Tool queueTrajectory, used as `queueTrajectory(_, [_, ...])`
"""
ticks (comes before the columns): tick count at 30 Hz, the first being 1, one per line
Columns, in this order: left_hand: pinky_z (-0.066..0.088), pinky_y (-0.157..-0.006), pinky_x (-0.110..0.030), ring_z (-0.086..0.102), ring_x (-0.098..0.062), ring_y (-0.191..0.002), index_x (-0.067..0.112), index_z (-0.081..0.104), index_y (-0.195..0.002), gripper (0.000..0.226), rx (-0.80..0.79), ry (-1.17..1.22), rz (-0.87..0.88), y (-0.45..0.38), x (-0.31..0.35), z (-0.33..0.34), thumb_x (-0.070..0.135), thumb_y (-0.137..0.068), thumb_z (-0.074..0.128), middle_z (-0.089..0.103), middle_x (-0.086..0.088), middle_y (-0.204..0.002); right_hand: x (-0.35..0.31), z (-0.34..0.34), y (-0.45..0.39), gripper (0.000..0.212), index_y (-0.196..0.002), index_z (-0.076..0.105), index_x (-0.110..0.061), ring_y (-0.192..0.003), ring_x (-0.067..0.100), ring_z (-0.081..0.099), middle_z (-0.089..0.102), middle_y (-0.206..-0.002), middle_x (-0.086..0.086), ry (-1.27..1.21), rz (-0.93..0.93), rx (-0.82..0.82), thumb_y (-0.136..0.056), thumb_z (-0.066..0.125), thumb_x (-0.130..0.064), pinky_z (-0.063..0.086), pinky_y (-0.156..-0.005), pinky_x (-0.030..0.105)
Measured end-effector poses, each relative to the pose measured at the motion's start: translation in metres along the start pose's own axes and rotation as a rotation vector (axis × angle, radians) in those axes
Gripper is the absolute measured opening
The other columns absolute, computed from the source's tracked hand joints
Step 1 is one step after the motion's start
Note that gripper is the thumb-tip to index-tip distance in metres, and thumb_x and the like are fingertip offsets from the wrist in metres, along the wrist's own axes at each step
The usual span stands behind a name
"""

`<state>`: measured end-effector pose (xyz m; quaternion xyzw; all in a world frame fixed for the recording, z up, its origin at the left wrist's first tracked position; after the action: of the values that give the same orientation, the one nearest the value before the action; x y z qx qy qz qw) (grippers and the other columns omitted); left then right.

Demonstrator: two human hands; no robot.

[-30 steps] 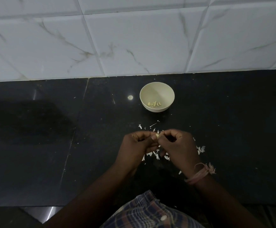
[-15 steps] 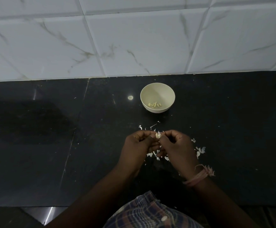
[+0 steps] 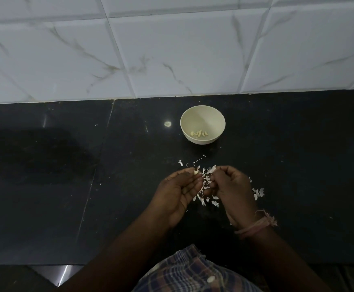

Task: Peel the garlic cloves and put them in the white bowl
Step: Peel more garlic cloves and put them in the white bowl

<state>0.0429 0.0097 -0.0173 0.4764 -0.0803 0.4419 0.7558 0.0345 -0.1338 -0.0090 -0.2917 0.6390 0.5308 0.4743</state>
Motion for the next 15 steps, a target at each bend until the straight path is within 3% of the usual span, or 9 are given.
queueTrajectory(4, [0.062, -0.071, -0.027, 0.076, -0.024, -0.091, 0.0, 0.069, -0.109, 0.014, 0.0, -0.005, 0.02, -0.0008, 0.0018, 0.0009, 0.002, -0.099, 0.059, 0.075, -0.022, -0.105, -0.0071, -0.0043, -0.0017, 0.012, -0.086, 0.067, -0.014, -0.059, 0.025, 0.07, 0.069, -0.066, 0.001, 0.245, -0.106, 0.015, -0.094, 0.059, -0.009, 0.055, -0.062, 0.038])
queueTrajectory(7, [0.062, -0.076, -0.028, 0.074, -0.026, -0.098, -0.002, 0.069, -0.112, 0.017, -0.006, -0.014, 0.021, -0.0008, 0.0007, 0.0014, 0.002, -0.098, 0.059, 0.074, -0.024, -0.111, -0.0048, -0.0032, -0.0012, 0.021, -0.084, 0.067, -0.023, -0.065, 0.019, 0.07, 0.07, -0.075, -0.002, 0.407, -0.175, 0.055, -0.094, 0.052, -0.012, 0.06, -0.067, 0.043])
queueTrajectory(10, [0.063, -0.08, -0.028, 0.074, -0.025, -0.097, -0.002, 0.069, -0.11, 0.016, -0.009, -0.002, 0.034, -0.0002, 0.0006, 0.0001, 0.001, -0.098, 0.058, 0.074, -0.022, -0.11, -0.003, -0.0026, -0.0013, 0.017, -0.084, 0.065, -0.024, -0.069, 0.013, 0.067, 0.068, -0.075, -0.005, 0.497, -0.219, 0.064, -0.097, 0.054, -0.026, 0.06, -0.069, 0.045])
queueTrajectory(13, [0.062, -0.084, -0.028, 0.075, -0.024, -0.095, -0.002, 0.07, -0.109, 0.017, -0.02, 0.014, 0.054, -0.0001, 0.0023, -0.0003, -0.001, -0.097, 0.057, 0.075, -0.019, -0.107, -0.0054, -0.0031, -0.0011, 0.026, -0.079, 0.064, -0.021, -0.064, 0.009, 0.063, 0.065, -0.069, -0.005, 0.603, -0.309, 0.083, -0.099, 0.06, -0.037, 0.055, -0.065, 0.039])
queueTrajectory(15, [0.062, -0.085, -0.029, 0.075, -0.023, -0.092, -0.003, 0.07, -0.108, 0.017, -0.022, 0.03, 0.065, -0.0003, 0.0027, 0.0005, -0.004, -0.096, 0.058, 0.075, -0.019, -0.105, -0.0053, -0.0028, -0.0015, 0.01, -0.088, 0.065, -0.024, -0.073, 0.005, 0.065, 0.067, -0.079, -0.009, 0.582, -0.325, 0.071, -0.096, 0.066, -0.029, 0.054, -0.068, 0.032])
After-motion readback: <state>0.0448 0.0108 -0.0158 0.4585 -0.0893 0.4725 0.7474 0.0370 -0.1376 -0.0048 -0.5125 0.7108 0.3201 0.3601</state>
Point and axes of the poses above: each hand's wrist, its own y-axis away from the middle knuckle, its own z-axis out of the palm, x = y × z, the point moved 4 cm from there along -y, towards the middle knuckle
